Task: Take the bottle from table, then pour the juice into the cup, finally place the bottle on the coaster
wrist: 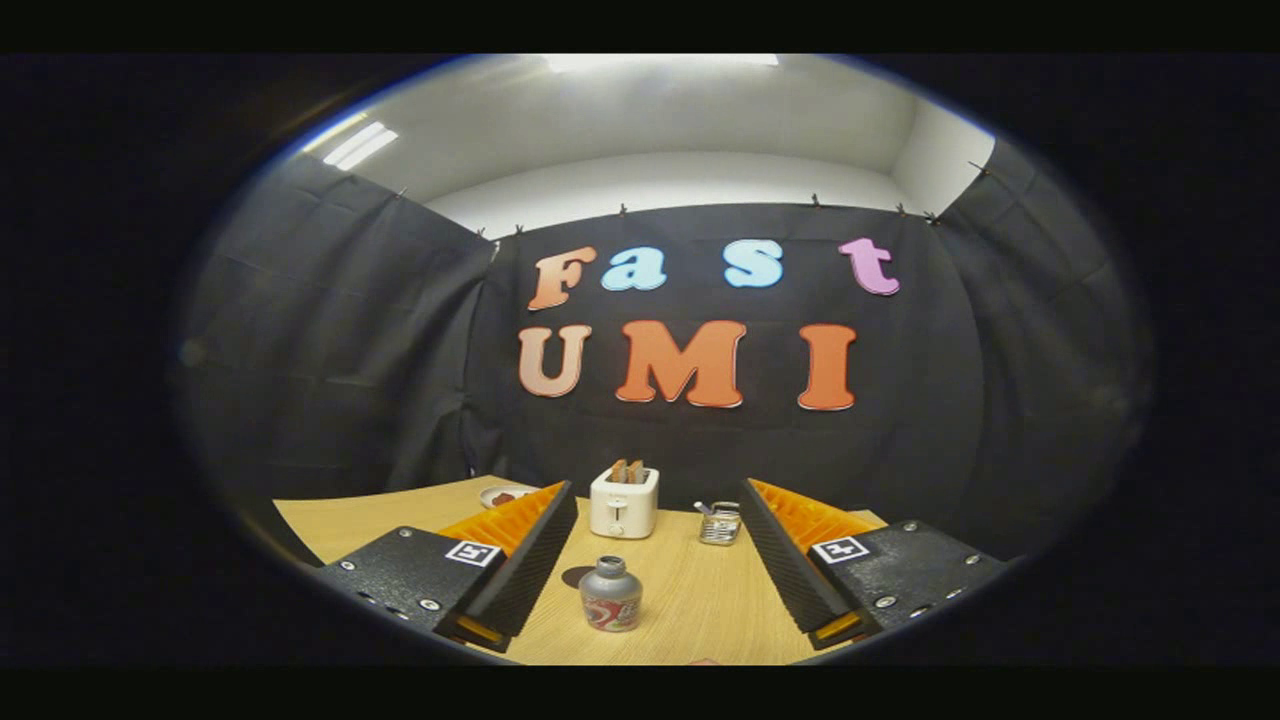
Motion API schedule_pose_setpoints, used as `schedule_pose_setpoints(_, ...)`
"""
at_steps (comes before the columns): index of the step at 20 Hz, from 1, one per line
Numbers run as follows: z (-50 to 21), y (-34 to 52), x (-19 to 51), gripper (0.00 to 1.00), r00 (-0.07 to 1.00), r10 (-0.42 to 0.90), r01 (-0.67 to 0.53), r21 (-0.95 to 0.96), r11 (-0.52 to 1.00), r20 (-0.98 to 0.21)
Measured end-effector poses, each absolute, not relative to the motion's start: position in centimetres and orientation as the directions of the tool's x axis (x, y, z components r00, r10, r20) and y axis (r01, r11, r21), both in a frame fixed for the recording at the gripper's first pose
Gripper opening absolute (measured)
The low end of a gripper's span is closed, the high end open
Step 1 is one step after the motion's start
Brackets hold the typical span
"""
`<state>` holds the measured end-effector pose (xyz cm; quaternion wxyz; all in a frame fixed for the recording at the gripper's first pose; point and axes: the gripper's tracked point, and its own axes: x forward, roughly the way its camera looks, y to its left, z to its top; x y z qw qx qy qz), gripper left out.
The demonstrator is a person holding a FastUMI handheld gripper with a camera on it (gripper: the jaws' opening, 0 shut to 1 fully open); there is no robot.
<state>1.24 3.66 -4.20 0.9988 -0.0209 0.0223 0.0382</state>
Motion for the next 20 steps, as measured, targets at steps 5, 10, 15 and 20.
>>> schedule_pose_setpoints(5, -5.9, 5.6, 1.4, 0.97, 0.99, 0.132, -0.133, -0.003, 0.991, -0.046)
schedule_pose_setpoints(10, -10.7, 7.0, 1.6, 0.97, 0.984, 0.144, -0.145, -0.005, 0.989, -0.102)
schedule_pose_setpoints(15, -15.1, 7.0, 2.4, 0.97, 0.979, 0.134, -0.136, -0.008, 0.991, -0.154)
schedule_pose_setpoints(20, -18.7, 6.9, 3.3, 0.97, 0.972, 0.132, -0.135, -0.002, 0.991, -0.193)
